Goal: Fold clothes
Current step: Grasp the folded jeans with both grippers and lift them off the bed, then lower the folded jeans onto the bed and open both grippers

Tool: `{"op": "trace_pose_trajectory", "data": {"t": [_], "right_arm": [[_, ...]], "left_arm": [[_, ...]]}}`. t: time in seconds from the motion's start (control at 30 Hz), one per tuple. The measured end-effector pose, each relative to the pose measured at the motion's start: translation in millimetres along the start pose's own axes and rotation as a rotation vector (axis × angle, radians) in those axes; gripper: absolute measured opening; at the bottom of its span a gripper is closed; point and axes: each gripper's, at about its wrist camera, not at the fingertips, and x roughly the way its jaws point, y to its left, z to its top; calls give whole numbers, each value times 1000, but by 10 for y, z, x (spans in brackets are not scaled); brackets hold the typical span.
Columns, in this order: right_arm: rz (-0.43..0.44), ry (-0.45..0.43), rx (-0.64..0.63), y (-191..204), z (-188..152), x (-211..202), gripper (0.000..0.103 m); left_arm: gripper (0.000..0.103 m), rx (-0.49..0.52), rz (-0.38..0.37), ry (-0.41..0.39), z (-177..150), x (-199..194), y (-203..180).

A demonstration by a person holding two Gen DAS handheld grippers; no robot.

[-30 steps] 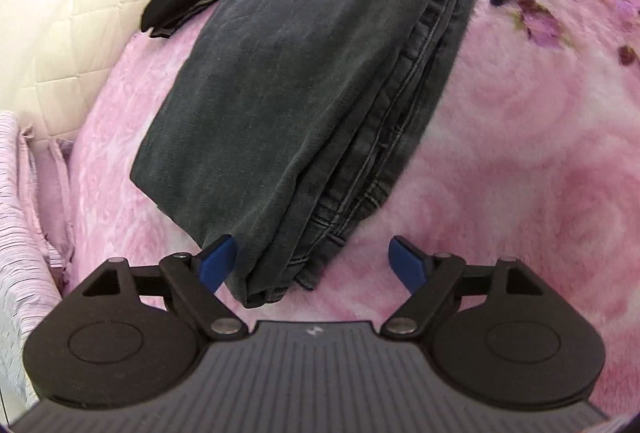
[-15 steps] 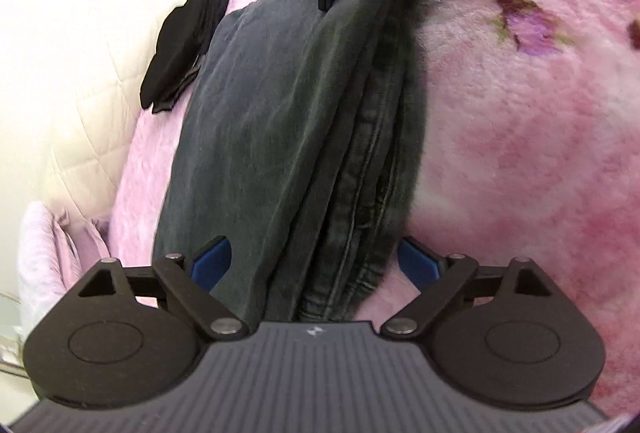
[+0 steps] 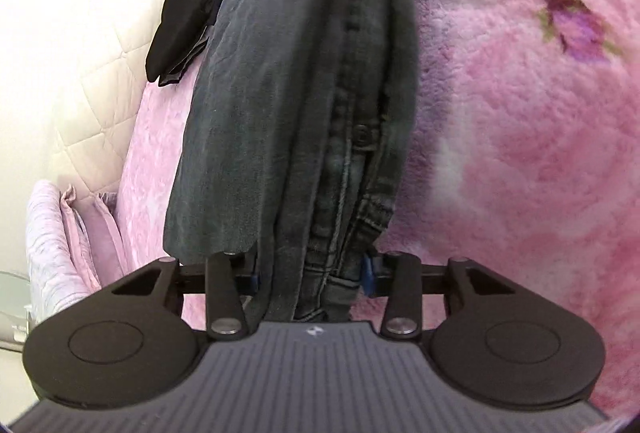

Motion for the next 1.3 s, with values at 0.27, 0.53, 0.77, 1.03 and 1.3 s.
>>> {"op": "trace_pose_trajectory", "data": {"t": [0.27, 0.53, 0.77, 1.03, 1.3], "right_arm": [[-142, 41, -120, 466, -209, 312, 55], [-82, -46, -110, 232, -159, -60, 24], [9, -121, -255, 661, -228, -285, 25], [22, 4, -168, 731, -425, -569, 32], [96, -24, 361, 338, -292, -677, 32]], "left_arm": [[36, -30, 1, 11, 35, -34, 65], [35, -188, 31, 103, 8, -723, -153], [37, -314, -28, 229, 93, -1184, -916], [42, -364, -32, 228, -7, -1619, -1083], [36, -861, 2, 158, -283, -2085, -574]]}}
